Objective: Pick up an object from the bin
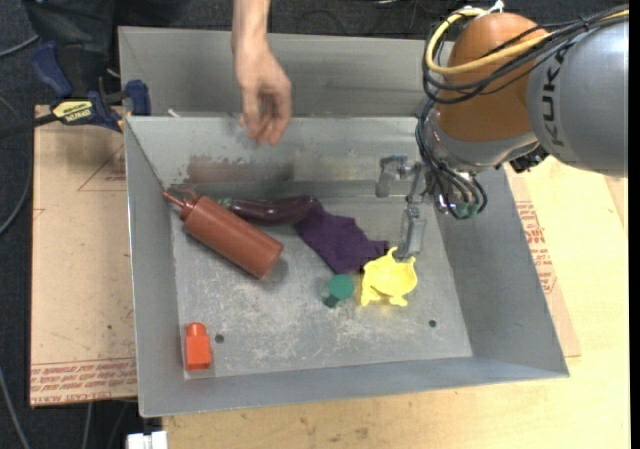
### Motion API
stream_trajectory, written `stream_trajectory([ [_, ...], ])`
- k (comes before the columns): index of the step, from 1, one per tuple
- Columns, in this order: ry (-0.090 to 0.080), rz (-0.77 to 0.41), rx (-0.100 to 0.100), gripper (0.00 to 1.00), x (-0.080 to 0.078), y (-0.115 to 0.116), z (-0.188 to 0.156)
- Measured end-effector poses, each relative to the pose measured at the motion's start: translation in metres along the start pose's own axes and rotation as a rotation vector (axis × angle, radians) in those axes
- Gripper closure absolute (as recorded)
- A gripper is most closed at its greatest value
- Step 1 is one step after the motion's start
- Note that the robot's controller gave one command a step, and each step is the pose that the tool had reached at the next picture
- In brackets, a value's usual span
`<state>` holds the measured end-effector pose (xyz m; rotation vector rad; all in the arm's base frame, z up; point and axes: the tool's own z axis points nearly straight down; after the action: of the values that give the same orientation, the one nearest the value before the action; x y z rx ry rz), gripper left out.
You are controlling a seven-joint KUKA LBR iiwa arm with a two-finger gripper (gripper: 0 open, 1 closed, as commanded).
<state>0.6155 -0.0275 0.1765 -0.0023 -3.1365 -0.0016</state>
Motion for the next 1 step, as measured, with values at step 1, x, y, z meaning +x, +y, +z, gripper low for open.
stream_trajectory([
  [1,-0.006,-0.001,0.000,0.00,-0.0008,0.0000,-0.0046],
])
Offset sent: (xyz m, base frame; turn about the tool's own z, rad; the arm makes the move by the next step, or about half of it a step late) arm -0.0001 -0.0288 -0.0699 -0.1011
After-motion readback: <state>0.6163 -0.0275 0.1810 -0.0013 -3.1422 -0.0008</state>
